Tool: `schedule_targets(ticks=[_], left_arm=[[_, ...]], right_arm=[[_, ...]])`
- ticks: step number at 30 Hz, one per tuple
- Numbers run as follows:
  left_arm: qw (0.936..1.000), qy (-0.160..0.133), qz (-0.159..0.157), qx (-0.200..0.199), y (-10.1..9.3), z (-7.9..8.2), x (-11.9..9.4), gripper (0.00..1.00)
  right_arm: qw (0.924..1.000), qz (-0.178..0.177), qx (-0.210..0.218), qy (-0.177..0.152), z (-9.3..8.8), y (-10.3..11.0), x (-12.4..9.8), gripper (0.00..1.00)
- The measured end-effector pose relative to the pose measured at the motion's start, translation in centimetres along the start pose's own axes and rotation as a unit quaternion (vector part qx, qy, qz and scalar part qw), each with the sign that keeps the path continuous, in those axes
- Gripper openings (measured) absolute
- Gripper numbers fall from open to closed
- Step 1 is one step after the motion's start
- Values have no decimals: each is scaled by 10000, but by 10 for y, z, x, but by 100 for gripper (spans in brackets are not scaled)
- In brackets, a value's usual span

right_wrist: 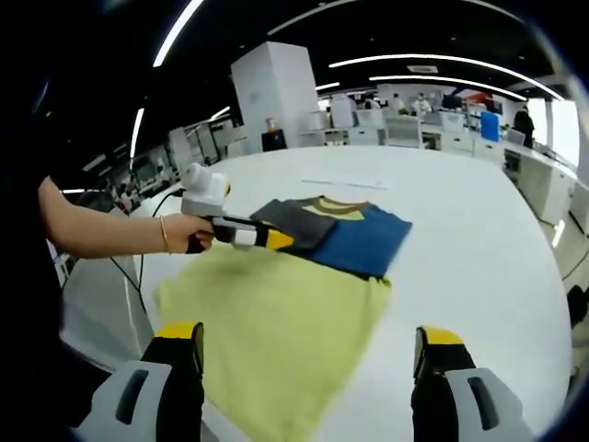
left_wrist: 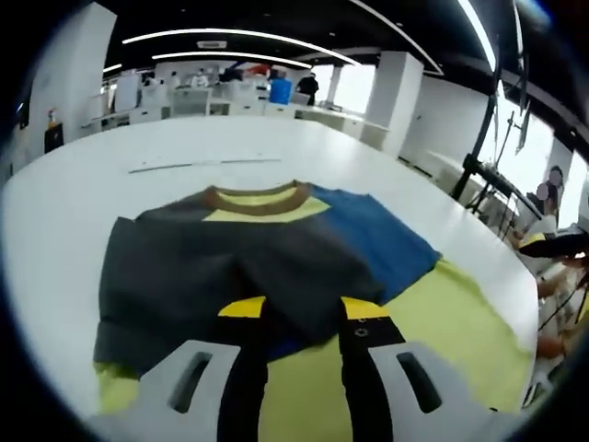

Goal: Fold the garment on the visible template until the final outline fits inside the template.

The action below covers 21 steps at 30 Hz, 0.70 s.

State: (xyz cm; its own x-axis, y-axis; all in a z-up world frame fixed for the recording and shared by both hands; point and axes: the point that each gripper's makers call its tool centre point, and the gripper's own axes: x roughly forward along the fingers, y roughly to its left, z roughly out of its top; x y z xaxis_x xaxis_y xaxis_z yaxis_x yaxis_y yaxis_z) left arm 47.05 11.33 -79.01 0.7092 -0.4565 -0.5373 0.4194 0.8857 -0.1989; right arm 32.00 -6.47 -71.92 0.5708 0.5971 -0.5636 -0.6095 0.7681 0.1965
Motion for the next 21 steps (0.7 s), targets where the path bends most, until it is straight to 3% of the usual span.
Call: schedule_targets(ticks=[8,15,21], left_arm=[[9999,40,80,112,6,4,-1,0],[9998,-189,-38,40,2,21,-5,0],[9982,-485,-342,54,-18,45,-6,0]], right_arm=[[10000,-26,-38,43,-2,0,0,94],[10000,-39,-27,19,-2,1,-1,93],[10000,-37,-18,18,-3,1,-1,93]])
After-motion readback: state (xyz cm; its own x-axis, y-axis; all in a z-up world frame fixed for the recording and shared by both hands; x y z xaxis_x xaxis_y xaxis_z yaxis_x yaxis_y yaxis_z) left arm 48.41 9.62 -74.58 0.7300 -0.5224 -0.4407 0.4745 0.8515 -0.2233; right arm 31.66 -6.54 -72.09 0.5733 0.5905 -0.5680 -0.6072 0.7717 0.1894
